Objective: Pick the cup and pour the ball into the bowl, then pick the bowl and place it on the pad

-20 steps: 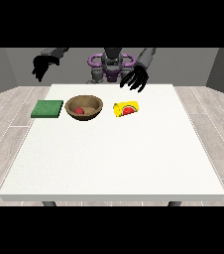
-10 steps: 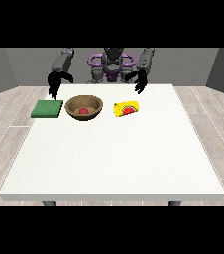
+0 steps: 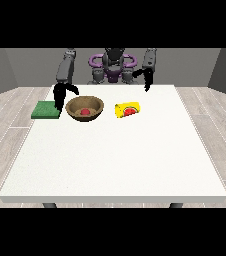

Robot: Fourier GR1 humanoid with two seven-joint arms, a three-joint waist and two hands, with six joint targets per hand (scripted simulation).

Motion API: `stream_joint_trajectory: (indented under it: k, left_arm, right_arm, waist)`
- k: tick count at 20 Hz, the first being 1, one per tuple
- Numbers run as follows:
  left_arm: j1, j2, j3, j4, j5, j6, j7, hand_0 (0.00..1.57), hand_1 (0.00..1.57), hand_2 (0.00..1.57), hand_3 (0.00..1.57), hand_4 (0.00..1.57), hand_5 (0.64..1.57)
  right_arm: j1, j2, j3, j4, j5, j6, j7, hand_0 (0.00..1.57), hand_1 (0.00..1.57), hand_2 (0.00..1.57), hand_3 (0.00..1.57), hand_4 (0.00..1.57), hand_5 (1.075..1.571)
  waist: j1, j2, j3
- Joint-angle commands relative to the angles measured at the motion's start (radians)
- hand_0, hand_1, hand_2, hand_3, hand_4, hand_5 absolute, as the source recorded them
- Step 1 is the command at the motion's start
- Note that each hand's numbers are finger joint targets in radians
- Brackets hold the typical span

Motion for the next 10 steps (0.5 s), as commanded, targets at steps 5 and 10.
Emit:
stream_joint_trajectory:
  k: [5, 10]
  left_arm:
    - [0.059, 0.017, -0.021, -0.163, -0.025, -0.038, 0.087, 0.0, 0.0, 0.0, 0.0, 0.95, 1.431]
    - [0.032, 0.014, 0.009, -0.197, -0.031, -0.05, 0.143, 0.0, 0.0, 0.0, 0.0, 0.96, 1.428]
  right_arm:
    - [-0.012, -0.051, -0.037, 0.27, -0.005, 0.079, -0.149, 0.0, 0.0, 0.0, 0.0, 0.35, 1.571]
    - [-0.03, -0.012, -0.009, 0.362, 0.031, 0.065, -0.28, 0.0, 0.0, 0.0, 0.0, 0.35, 1.571]
  waist:
    - [0.021, -0.006, 0.001]
    - [-0.005, 0.014, 0.0009]
